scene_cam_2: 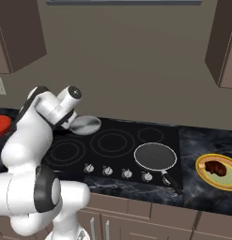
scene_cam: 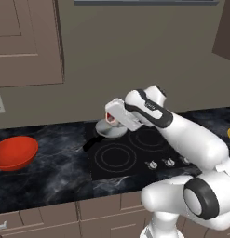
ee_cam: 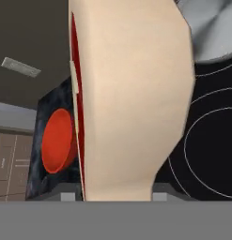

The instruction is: Place one of the steaks on the plate and the other in the bowl. Then place the bowl in the fridge.

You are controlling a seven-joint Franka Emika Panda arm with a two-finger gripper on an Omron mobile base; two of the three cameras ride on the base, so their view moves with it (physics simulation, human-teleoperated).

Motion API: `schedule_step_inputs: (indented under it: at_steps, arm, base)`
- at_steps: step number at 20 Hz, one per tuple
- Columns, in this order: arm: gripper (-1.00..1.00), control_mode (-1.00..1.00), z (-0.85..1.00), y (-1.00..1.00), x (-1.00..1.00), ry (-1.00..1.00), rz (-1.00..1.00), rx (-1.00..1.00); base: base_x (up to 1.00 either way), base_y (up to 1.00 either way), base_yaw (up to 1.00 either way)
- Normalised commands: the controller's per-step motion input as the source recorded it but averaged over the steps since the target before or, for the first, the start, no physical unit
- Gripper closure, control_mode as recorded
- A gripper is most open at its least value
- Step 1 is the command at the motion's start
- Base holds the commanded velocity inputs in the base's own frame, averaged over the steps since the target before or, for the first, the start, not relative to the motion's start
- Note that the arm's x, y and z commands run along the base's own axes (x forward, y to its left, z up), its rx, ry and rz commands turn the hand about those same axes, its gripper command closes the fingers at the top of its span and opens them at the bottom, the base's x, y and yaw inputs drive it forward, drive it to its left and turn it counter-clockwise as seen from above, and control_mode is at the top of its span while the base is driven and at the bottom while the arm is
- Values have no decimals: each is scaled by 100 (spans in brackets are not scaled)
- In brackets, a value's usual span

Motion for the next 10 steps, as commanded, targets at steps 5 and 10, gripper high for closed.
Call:
schedule_step_inputs:
  at_steps: [5, 10]
  arm:
    - [100, -100, 27, 68, -56, 1, 35, 1]
    - [100, -100, 6, 80, -40, 3, 29, 0]
  base:
    - [0, 0, 0]
    - [0, 0, 0]
